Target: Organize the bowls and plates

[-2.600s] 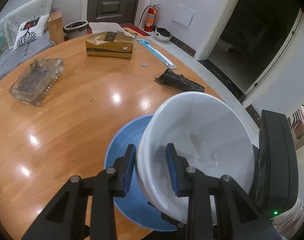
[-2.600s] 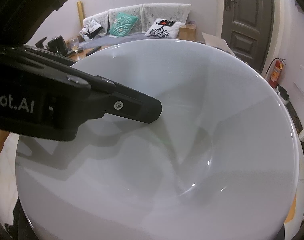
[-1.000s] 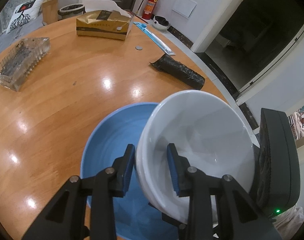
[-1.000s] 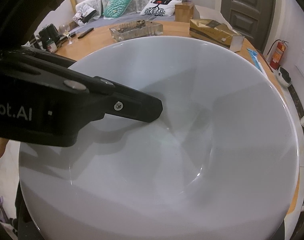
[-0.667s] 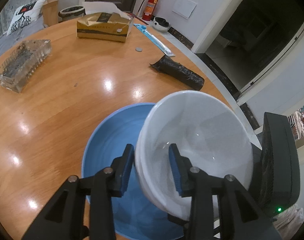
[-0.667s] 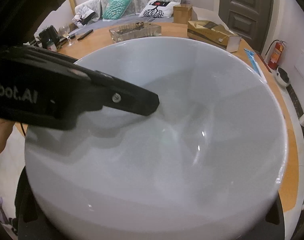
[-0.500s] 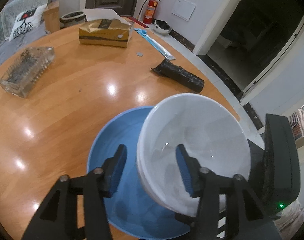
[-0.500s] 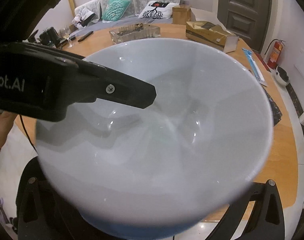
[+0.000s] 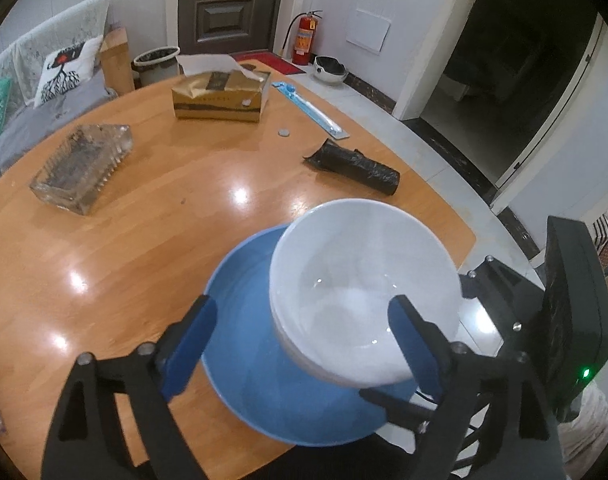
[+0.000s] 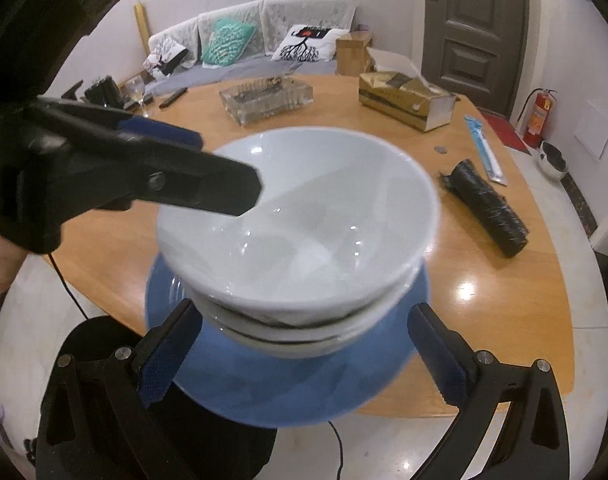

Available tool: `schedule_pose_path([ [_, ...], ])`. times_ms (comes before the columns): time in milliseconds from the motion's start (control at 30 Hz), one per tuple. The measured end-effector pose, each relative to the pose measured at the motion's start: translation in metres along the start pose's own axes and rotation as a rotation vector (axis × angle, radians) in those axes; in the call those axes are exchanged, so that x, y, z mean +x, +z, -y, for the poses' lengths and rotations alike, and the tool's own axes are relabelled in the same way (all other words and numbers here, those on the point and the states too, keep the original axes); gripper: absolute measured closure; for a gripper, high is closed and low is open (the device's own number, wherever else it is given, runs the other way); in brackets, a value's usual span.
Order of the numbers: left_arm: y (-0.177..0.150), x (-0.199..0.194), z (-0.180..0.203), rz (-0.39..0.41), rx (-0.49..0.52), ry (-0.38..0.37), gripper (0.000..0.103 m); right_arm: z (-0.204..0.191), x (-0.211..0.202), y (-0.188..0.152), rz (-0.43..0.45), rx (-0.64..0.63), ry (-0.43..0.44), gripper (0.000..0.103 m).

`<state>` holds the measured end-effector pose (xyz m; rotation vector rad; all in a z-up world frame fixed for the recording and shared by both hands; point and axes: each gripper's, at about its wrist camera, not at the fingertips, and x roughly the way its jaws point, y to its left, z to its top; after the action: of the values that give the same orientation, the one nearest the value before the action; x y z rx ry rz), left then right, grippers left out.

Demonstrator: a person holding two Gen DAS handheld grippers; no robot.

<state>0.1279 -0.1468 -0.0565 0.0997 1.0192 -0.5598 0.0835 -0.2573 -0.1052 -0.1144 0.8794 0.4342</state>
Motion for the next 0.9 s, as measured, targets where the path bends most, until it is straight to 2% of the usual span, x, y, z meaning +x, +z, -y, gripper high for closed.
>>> schedule_pose_path([
  [133,-0.004,-0.015,0.006,0.016,0.001,0.015,0.007,0.001,-0.013,0.0,0.022,0.0,-0.022,0.001],
  [233,-0.007,-0.027,0.008,0.04,-0.002,0.031,0.003,0.003,-0.023,0.0,0.038,0.003,-0.04,0.001],
  [667,-0.02,-0.065,0.002,0.155,-0.056,0.178,0.001,0.012,-0.064,0.005,0.147,0.036,-0.092,0.001],
  [900,-0.029,-0.08,-0.003,0.218,-0.082,0.233,0.001,0.013,-0.077,0.014,0.201,0.04,-0.109,0.001],
])
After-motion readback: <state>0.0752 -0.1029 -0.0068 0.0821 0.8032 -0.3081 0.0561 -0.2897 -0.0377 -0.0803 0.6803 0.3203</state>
